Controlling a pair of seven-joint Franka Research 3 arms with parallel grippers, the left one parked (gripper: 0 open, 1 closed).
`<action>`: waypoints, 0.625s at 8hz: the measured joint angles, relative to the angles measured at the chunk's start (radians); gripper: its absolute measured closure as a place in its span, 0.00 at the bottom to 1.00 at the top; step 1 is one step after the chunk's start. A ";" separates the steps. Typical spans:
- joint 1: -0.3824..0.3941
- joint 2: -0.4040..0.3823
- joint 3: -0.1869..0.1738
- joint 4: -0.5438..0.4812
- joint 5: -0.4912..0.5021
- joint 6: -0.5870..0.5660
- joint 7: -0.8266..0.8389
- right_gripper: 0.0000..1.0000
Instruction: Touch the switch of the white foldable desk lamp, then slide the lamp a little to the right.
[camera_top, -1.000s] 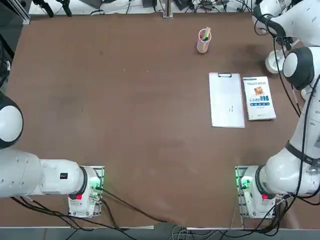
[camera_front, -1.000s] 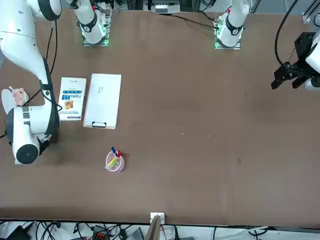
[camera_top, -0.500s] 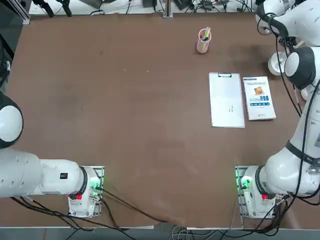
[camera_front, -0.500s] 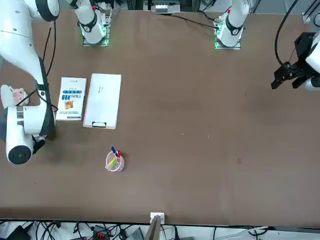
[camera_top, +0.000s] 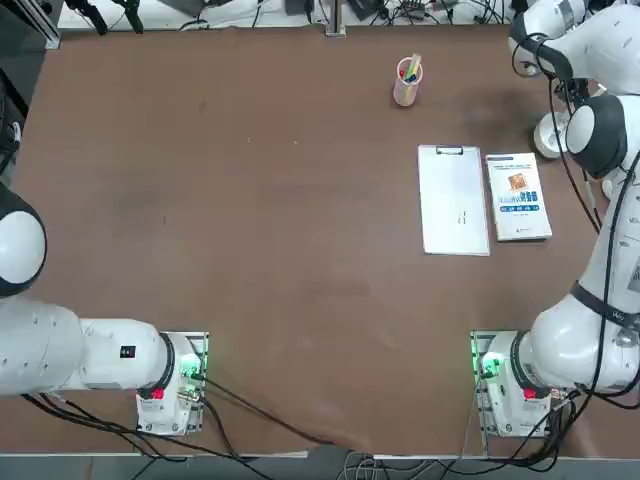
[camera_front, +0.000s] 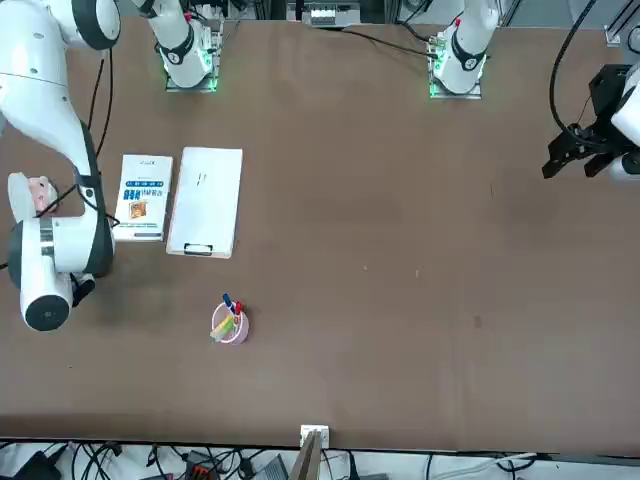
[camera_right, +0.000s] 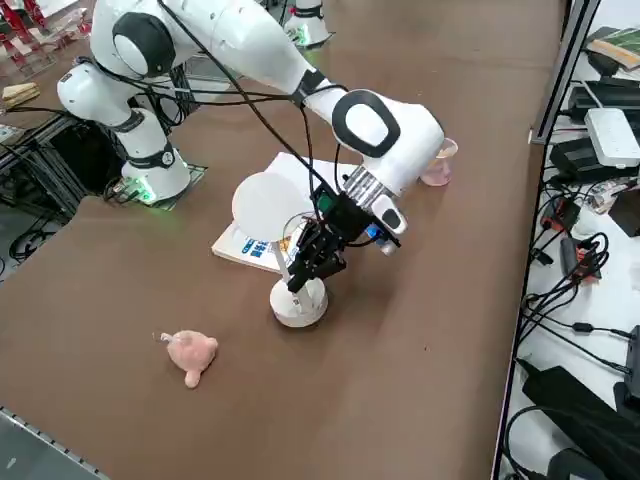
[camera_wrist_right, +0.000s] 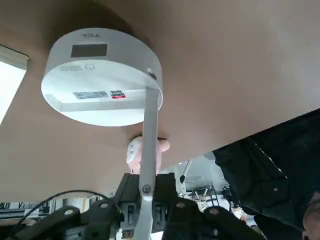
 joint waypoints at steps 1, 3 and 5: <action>0.000 0.005 0.000 0.001 0.000 0.001 0.005 0.85; 0.000 0.011 0.000 0.001 0.000 0.003 0.014 0.84; 0.000 0.013 0.000 0.002 0.000 0.003 0.016 0.75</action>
